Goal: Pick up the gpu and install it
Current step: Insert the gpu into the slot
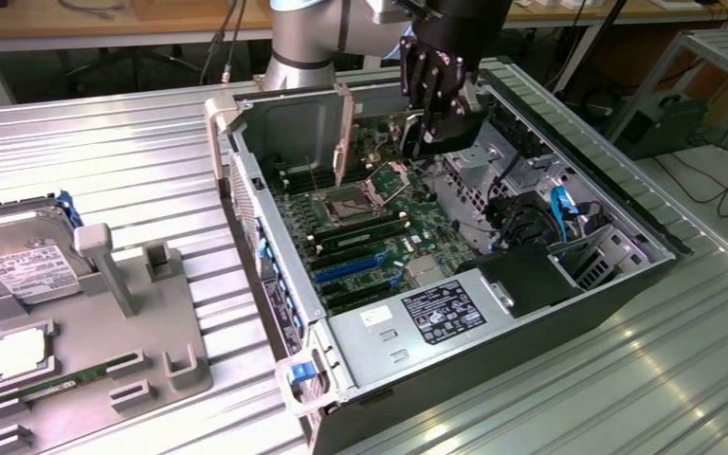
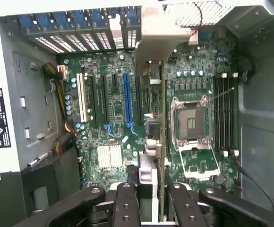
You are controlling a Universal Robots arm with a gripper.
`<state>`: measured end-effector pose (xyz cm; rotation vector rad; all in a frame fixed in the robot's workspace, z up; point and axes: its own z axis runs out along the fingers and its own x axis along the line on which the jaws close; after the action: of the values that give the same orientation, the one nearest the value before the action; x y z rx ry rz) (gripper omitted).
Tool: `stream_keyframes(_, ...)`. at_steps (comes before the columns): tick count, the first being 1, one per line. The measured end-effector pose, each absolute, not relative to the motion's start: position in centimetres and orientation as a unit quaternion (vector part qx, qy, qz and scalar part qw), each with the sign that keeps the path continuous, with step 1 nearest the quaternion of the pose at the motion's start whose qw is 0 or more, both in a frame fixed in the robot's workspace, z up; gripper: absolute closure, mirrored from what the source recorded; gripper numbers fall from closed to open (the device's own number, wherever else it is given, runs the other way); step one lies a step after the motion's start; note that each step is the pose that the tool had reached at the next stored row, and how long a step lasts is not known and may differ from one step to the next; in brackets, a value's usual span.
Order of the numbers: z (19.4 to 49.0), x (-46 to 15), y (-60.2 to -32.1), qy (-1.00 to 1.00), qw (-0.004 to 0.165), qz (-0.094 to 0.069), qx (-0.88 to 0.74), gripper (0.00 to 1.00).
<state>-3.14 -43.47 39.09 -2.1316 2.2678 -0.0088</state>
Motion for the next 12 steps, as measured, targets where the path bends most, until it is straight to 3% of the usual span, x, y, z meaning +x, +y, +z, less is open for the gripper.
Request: stream_keyframes(12,37.5,-3.5,-43.5,0.715,0.0,0.011,-0.699,0.72)
